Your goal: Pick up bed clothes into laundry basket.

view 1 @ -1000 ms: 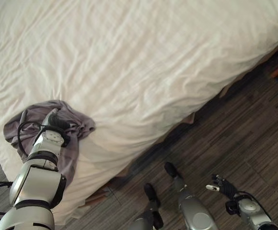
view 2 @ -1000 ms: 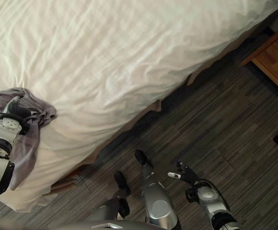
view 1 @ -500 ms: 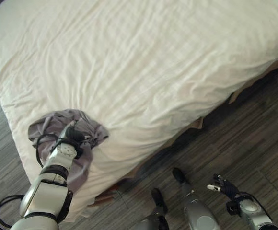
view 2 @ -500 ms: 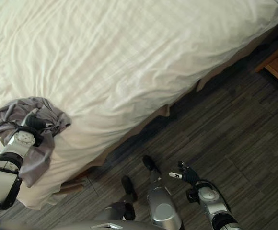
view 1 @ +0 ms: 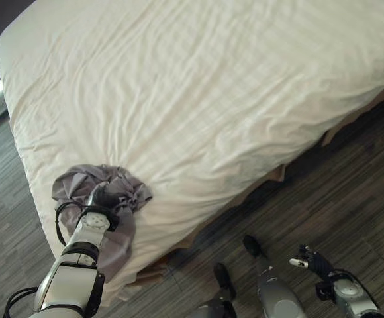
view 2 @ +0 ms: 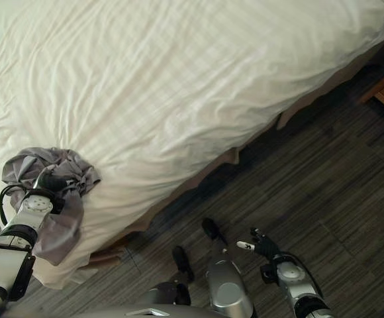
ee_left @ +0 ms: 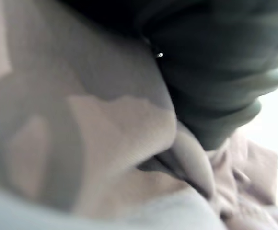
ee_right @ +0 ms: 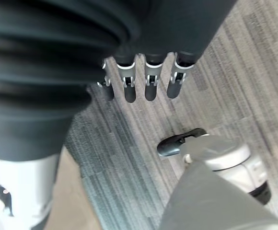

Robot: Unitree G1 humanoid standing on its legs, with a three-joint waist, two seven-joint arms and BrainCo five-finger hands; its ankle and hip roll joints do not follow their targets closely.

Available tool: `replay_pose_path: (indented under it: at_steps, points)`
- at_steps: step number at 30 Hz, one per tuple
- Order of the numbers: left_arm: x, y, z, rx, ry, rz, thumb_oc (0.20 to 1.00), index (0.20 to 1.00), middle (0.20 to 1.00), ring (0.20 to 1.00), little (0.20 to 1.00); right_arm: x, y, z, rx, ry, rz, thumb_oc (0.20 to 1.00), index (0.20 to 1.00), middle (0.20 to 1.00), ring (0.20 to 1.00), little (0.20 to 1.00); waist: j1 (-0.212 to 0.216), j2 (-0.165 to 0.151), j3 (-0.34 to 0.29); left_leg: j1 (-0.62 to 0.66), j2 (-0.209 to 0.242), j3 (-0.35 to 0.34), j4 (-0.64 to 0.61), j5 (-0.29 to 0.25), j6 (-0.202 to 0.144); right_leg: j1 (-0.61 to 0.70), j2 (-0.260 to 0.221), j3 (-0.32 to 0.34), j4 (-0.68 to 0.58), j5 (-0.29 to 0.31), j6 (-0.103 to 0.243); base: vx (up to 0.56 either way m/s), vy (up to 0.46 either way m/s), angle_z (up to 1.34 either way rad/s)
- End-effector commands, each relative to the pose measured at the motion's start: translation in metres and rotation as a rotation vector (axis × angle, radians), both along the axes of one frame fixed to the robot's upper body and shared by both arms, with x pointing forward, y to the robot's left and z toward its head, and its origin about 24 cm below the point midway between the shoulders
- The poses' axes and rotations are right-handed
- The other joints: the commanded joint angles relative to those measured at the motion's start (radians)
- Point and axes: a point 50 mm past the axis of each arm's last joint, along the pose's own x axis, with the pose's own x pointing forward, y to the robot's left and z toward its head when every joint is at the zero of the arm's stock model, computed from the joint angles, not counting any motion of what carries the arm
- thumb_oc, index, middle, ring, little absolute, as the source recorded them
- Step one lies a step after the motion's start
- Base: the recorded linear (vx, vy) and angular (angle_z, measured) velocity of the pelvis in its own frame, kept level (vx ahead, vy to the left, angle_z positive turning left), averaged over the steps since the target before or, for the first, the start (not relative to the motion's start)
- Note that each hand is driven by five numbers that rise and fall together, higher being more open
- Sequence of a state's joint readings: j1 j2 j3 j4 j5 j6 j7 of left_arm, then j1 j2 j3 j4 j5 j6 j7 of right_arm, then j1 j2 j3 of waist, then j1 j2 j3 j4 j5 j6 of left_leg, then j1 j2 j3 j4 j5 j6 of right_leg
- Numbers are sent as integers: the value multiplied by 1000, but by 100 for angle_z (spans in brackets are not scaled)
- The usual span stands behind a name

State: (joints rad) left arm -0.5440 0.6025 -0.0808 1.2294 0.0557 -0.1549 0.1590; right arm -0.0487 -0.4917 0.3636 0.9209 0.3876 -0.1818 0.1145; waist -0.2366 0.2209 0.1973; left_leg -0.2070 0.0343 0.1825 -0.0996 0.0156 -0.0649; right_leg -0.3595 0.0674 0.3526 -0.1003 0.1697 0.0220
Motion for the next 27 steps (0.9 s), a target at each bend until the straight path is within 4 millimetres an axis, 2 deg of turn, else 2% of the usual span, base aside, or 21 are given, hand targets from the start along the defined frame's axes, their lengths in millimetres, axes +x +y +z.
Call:
replay_pose_path:
  at_steps: [1,9,10,11,12,13,14,15,16,17,18,19,20,21,22,23,24,26,27]
  points:
    - [-131,4,-106,-126,586,133,200,200,200,200,200,5,22,-4,23,-11,71,1000,1000,1000,1000,1000,23,-99,31,-30,-29,-49,12,49,-8,30,-41,-38,13,-56,60,0,0,0]
    - [-119,-6,-106,-188,524,131,200,200,200,200,200,7,23,-2,20,-20,78,1000,1000,1000,1000,1000,20,-95,25,-25,-31,-48,12,48,-8,33,-43,-38,13,-58,59,0,0,0]
    - [-113,-10,-106,-222,487,141,200,200,200,200,200,7,22,-3,18,-18,76,1000,1000,1000,1000,1000,21,-93,24,-24,-32,-48,12,48,-7,35,-43,-38,13,-58,59,0,0,0]
    - [-102,-17,-103,-345,379,187,200,200,200,200,200,7,22,-3,21,-19,69,1000,1000,1000,1000,1000,20,-92,24,-18,-33,-49,12,46,-6,41,-44,-40,13,-61,58,0,0,0]
    - [-102,-16,-103,-345,379,187,200,200,200,200,200,7,22,-2,21,-20,69,1000,1000,1000,1000,1000,20,-92,22,-21,-33,-49,12,48,-7,37,-44,-39,13,-59,58,0,0,0]
    - [-85,-27,-99,-486,251,214,200,200,200,200,200,6,19,-3,15,-14,55,1000,1000,1000,1000,1000,17,-90,22,-15,-35,-54,12,46,-6,42,-45,-41,13,-61,57,0,0,0]
    - [-85,-27,-99,-486,251,215,200,200,200,200,200,7,19,-3,15,-14,55,1000,1000,1000,1000,1000,17,-90,20,-19,-35,-53,12,48,-6,38,-45,-41,13,-59,57,0,0,0]
    - [-57,-45,-87,-627,81,198,200,200,200,200,200,9,18,-1,9,-25,52,1000,1000,1000,1000,1000,12,-88,22,-13,-36,-59,12,47,-6,46,-46,-41,13,-61,56,-5,12,4]
    - [-57,-45,-87,-627,80,199,200,200,200,200,200,9,18,-1,9,-25,52,1000,1000,1000,1000,1000,13,-88,19,-17,-36,-58,12,49,-7,42,-46,-40,13,-59,56,-2,26,7]
    - [-41,-56,-78,-707,-15,178,200,200,200,200,200,12,18,2,11,-40,46,1000,1000,1000,1000,1000,9,-88,19,-14,-36,-62,12,49,-7,46,-47,-39,13,-59,57,-4,26,7]
    - [-11,-83,-55,-851,-172,80,200,200,200,200,200,16,17,5,15,-57,35,1000,1000,1000,1000,1000,4,-87,21,-6,-39,-71,12,47,-6,56,-50,-39,13,-62,57,-5,35,9]
    - [3,-95,-40,-900,-238,10,200,200,200,200,200,18,17,7,14,-68,42,1000,1000,1000,1000,1000,0,-89,19,-5,-39,-74,12,47,-6,58,-51,-39,13,-63,58,-8,21,14]
    - [3,-95,-40,-899,-238,10,200,200,200,200,200,18,17,7,14,-68,42,1000,1000,1000,1000,1000,1,-89,16,-9,-39,-73,12,50,-6,54,-50,-38,13,-61,57,-6,8,21]
    - [26,-123,-11,-982,-330,-141,200,200,200,200,200,22,19,11,8,-82,76,1000,1000,1000,1000,1000,-9,-96,13,4,-38,-77,12,47,-5,67,-51,-40,13,-64,58,4,7,21]
    - [34,-133,-1,-1008,-353,-183,200,200,200,200,200,24,20,12,4,-84,91,1000,1000,1000,1000,1000,-12,-101,8,9,-38,-77,12,45,-4,72,-50,-40,13,-65,58,4,7,18]
    - [34,-132,-1,-1008,-354,-183,200,200,200,200,200,25,21,12,4,-85,91,1000,1000,1000,1000,1000,-12,-101,6,6,-37,-76,12,47,-5,69,-50,-39,13,-63,58,8,10,16]
    - [45,-151,17,-1060,-405,-257,200,200,200,200,200,26,23,14,1,-91,110,1000,1000,1000,1000,1000,-18,-107,2,15,-37,-75,12,43,-4,78,-49,-39,13,-67,58,17,9,8]
    - [55,-176,38,-1149,-467,-348,200,200,200,200,200,27,26,14,1,-91,136,1000,1000,1000,1000,1000,-25,-118,-14,24,-35,-72,12,40,-3,87,-48,-35,13,-66,59,29,12,2]
    - [58,-201,54,-1260,-506,-422,200,200,200,200,200,25,29,12,1,-87,151,1000,1000,1000,1000,1000,-33,-128,-27,40,-33,-71,12,33,-2,101,-49,-35,13,-73,60,0,0,0]
